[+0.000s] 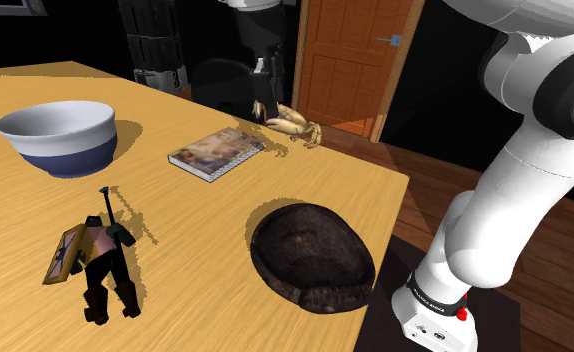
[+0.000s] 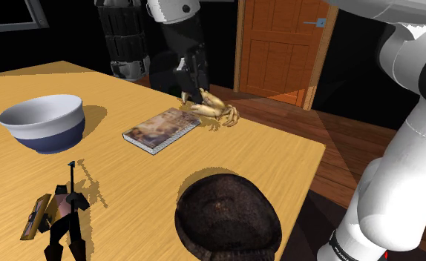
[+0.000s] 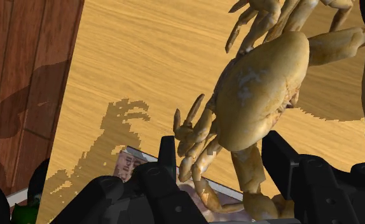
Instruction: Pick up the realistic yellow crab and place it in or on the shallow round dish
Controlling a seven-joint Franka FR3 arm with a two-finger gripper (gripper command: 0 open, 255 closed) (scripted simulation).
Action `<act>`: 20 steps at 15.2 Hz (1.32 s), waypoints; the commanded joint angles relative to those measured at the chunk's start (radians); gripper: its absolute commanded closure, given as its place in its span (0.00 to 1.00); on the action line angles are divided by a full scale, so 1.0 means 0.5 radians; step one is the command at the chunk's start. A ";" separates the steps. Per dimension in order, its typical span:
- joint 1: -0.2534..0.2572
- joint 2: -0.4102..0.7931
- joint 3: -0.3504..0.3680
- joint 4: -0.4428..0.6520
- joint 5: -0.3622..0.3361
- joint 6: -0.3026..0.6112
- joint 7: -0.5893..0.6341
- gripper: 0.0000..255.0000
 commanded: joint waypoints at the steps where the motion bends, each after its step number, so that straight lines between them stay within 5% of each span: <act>1: 0.006 0.041 0.010 0.107 -0.020 -0.071 -0.001 1.00; 20: 0.334 -0.073 0.413 0.156 0.224 -0.334 0.781 1.00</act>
